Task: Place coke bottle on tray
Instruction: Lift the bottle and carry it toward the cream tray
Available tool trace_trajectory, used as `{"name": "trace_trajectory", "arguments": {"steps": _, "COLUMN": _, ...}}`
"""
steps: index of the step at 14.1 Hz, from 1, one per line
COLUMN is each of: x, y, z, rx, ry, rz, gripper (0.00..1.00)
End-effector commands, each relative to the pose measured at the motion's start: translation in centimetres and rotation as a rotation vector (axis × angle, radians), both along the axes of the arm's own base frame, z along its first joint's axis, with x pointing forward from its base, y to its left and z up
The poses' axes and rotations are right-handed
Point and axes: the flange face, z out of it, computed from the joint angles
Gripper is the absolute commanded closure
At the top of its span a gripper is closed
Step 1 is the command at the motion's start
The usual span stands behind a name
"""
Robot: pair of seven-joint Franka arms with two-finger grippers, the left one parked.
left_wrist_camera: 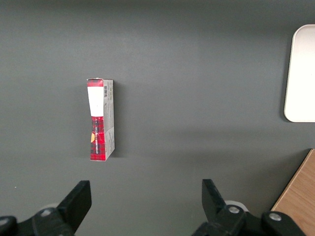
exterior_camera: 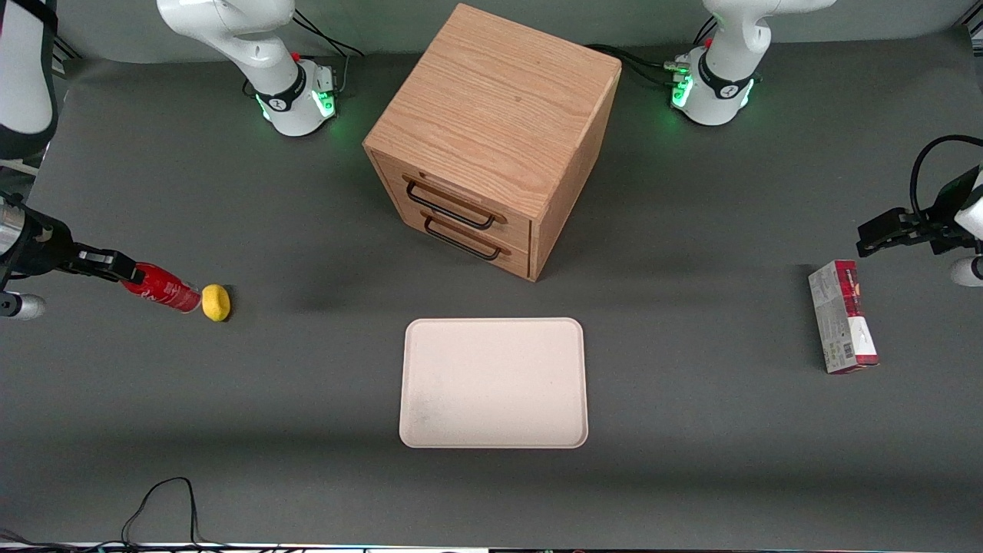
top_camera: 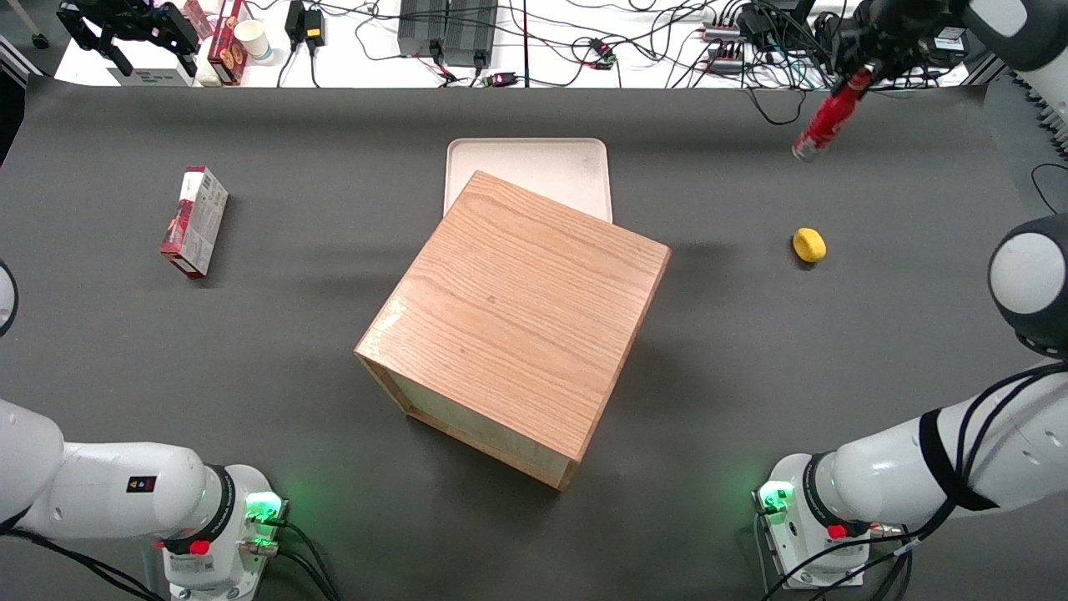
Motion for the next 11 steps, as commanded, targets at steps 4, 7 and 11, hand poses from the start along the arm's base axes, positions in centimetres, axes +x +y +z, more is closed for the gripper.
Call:
{"name": "trace_trajectory", "arguments": {"steps": 4, "x": 3.2, "y": 10.3, "z": 5.5, "rx": 0.007, "ry": -0.042, "rz": 0.015, "gripper": 1.00}}
{"name": "trace_trajectory", "arguments": {"steps": 7, "x": 5.2, "y": 19.7, "z": 1.8, "rx": -0.007, "ry": -0.094, "rz": -0.031, "gripper": 1.00}}
{"name": "trace_trajectory", "arguments": {"steps": 11, "x": 7.5, "y": 29.2, "z": -5.5, "rx": 0.071, "ry": -0.166, "rz": -0.043, "gripper": 1.00}}
